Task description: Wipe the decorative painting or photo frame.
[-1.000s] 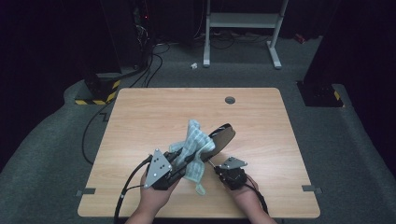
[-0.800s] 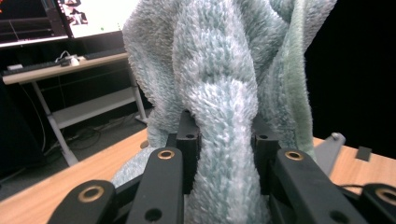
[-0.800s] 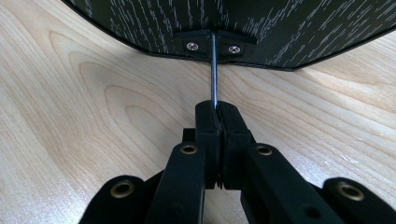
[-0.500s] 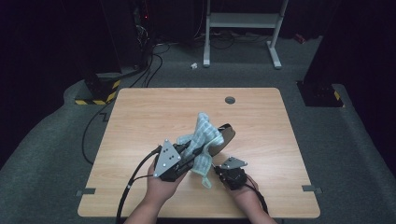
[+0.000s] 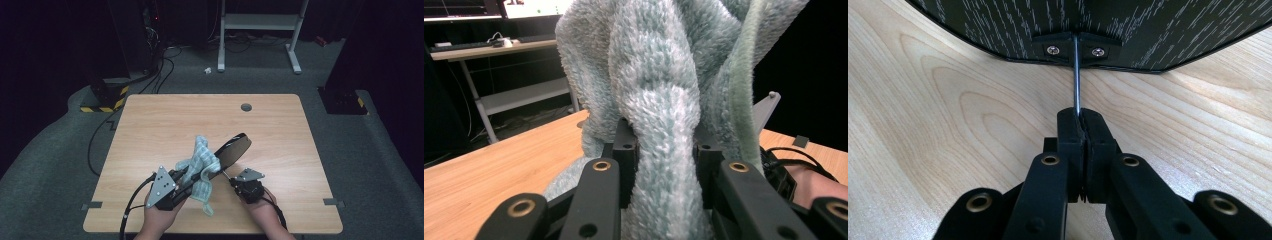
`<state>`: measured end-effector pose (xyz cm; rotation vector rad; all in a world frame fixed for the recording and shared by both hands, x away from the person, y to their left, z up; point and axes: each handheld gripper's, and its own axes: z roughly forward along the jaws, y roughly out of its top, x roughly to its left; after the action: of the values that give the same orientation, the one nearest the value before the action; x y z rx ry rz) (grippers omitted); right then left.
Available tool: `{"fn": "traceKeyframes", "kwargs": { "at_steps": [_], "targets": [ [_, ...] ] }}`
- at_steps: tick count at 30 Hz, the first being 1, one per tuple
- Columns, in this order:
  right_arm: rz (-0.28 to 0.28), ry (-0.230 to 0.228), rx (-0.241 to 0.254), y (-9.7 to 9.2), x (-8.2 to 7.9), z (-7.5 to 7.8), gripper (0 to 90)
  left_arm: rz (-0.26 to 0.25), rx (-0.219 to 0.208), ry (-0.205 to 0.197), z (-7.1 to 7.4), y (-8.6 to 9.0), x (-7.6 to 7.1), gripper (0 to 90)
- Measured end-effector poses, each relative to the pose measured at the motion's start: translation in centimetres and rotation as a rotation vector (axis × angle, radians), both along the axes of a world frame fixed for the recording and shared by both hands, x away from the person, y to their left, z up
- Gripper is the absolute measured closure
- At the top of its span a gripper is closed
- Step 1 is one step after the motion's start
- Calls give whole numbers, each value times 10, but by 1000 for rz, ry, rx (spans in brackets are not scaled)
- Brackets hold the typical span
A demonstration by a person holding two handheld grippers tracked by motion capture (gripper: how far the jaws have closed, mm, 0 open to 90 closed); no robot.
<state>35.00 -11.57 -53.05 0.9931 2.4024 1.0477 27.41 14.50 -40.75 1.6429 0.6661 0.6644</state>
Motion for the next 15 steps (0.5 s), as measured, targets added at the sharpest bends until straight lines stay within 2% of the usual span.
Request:
{"fn": "traceKeyframes", "kwargs": {
  "at_steps": [5, 11, 15],
  "targets": [
    [1, 3, 1, 0, 0, 0, 879, -22, 7, -20, 19, -16, 14, 717],
    [-2, 1, 2, 0, 0, 0, 879, -35, 68, -42, 50, -48, 35, 718],
    [0, 6, 3, 0, 0, 0, 879, -45, 88, -42, 68, -63, 46, 719]
  ]
}}
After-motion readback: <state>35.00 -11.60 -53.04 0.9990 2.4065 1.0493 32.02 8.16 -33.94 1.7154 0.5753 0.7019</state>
